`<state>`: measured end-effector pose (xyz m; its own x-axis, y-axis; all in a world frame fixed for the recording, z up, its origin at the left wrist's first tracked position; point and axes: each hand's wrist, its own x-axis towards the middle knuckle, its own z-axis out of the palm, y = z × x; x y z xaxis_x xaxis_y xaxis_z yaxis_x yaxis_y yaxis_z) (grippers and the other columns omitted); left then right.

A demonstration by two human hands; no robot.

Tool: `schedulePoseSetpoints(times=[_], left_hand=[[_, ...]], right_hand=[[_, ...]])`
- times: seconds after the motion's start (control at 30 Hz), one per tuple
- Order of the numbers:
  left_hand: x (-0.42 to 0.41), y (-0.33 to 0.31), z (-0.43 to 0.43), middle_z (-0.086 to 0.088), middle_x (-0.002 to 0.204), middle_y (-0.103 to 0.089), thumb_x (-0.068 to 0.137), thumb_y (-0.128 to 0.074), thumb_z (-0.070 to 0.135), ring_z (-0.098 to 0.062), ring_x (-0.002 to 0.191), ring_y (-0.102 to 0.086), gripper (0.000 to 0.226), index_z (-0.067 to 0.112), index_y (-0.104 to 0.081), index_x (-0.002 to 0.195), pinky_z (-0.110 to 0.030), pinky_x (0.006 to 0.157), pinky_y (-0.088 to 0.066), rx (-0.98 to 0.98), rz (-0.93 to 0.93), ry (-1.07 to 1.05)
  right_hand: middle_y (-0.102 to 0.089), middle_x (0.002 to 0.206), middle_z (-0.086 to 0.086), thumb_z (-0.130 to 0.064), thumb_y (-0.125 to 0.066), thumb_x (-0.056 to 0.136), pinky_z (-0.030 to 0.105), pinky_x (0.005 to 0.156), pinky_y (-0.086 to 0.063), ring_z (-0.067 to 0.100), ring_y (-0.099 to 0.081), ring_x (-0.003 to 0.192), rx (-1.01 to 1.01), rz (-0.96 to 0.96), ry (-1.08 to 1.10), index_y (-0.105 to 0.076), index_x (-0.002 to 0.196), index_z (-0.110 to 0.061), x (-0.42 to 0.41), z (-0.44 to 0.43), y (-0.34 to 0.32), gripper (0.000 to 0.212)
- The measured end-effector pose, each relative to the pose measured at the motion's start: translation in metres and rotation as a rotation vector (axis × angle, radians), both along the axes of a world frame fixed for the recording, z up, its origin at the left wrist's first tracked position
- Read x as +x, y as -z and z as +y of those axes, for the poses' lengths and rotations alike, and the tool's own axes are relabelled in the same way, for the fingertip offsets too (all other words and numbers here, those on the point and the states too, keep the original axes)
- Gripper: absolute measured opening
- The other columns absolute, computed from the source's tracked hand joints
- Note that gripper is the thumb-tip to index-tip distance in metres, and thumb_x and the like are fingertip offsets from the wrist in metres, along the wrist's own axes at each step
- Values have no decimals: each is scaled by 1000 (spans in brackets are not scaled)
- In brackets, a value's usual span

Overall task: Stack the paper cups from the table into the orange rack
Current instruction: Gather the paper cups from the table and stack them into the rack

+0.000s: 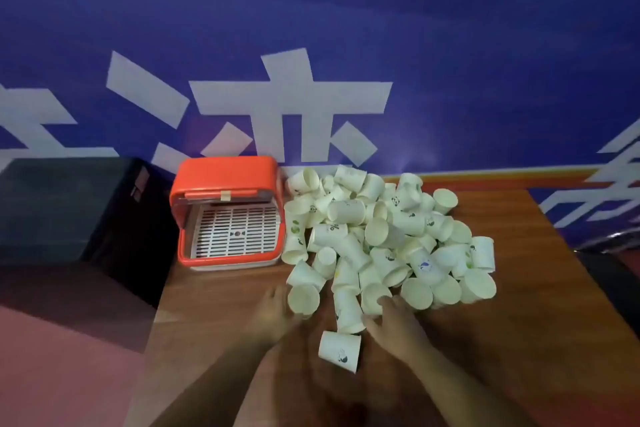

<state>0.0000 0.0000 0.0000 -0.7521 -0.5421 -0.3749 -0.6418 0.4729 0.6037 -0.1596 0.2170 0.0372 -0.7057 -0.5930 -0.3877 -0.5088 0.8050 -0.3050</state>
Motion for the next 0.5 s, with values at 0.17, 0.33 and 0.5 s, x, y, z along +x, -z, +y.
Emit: schedulePoseSetpoints(times=[0.17,0.33,0.5], left_hand=[[-18,23,10,-9,137,-36,74,-82,38,-28,125,-43,93,17,-30,148,-37,101,-41,30,-1,-8],[-24,37,11,-10,136,-36,77,-81,29,-31,122,-45,83,16,-35,145,-39,99,-43,-63,7,22],[-25,45,9,-7,138,-45,80,-79,23,-31,123,-48,69,14,-43,139,-42,95,-46,-123,67,27]], right_hand=[[-50,121,4,-64,-57,81,35,92,-45,24,-52,113,31,-92,-122,-50,124,-15,29,-13,35,66],[-47,122,5,-68,-64,70,38,88,-47,26,-52,110,60,-118,-168,-49,127,-17,48,-13,61,77],[-44,130,8,-44,-70,75,38,97,-41,29,-47,118,135,-82,-245,-40,137,-17,49,-7,77,74]])
